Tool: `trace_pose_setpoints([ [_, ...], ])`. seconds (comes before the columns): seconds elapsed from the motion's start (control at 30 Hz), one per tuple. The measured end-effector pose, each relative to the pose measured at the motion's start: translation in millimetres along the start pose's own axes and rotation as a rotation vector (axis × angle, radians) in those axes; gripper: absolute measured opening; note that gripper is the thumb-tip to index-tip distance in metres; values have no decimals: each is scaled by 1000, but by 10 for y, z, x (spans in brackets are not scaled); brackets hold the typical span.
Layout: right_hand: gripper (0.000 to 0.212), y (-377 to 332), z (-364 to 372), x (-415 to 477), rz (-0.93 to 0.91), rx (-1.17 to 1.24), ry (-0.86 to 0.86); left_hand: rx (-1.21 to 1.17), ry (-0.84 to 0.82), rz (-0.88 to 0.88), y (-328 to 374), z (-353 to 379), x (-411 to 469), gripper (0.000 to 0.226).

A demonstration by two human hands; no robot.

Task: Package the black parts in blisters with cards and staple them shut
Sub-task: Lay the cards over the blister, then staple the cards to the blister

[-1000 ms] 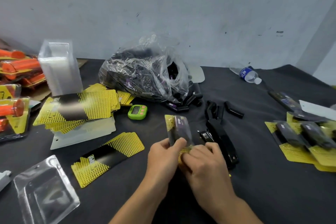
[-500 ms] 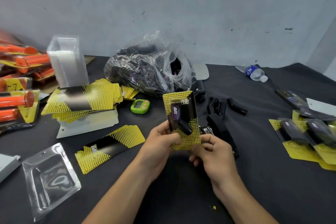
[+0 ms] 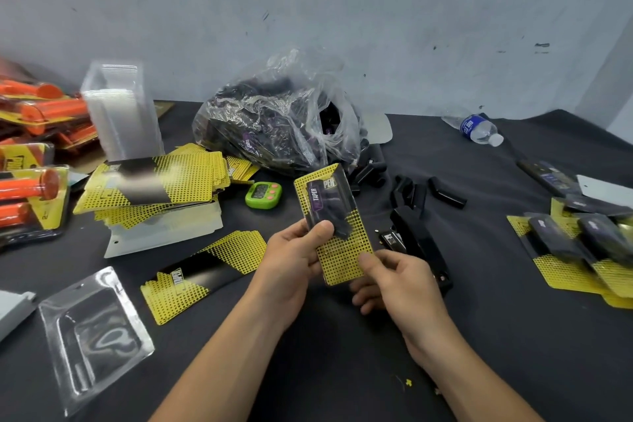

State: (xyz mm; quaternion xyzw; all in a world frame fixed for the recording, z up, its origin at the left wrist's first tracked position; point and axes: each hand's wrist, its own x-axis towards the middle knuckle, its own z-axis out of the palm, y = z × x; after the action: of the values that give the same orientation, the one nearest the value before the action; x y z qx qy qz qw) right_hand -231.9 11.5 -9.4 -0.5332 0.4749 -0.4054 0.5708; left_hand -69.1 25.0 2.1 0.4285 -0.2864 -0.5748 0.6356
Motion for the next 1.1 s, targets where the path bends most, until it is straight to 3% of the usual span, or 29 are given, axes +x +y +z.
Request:
trace_pose_setpoints([
  [0.07, 21, 5, -3, 16, 21, -43, 5, 0, -14, -7, 0, -5, 5, 37],
  [0.27, 19, 18, 6, -28, -50, -37, 11, 29, -17, -40, -20, -2, 24, 23],
  [0.4, 22, 18, -44, -26, -62, -67, -71, 84, 82, 3, -6, -16, 44, 44],
  [0.5, 21, -9, -49, -32, -123, -250, -77, 66, 102, 21, 42, -59, 66, 44],
  [0.57, 15, -51, -73, -73, -278, -484, 48, 35, 95, 14, 58, -78, 73, 41],
  [0.67, 9, -195, -185, -180, -634, -568, 484, 2, 105, 17, 66, -108, 84, 43],
  [0.73, 16, -280, -358, -117, -645, -555, 690, 12, 115, 22, 64, -126, 93, 43],
  [0.8, 32, -302, -495, 13, -369, -679, 613, 22, 135, 24, 57, -141, 105, 41],
  [0.87, 46, -263, -506, 99, -57, -853, 385, 39, 155, 34, 51, -148, 112, 40],
  [0.9, 47, -240, -469, 102, -2, -885, 308, 52, 163, 39, 50, -151, 117, 41],
  [1.03, 20, -254, -344, -3, -48, -758, 182, 35, 202, 57, 79, -181, 144, 42],
  [1.1, 24, -242, -322, -41, -50, -794, 121, 23, 227, 61, 113, -197, 143, 41],
])
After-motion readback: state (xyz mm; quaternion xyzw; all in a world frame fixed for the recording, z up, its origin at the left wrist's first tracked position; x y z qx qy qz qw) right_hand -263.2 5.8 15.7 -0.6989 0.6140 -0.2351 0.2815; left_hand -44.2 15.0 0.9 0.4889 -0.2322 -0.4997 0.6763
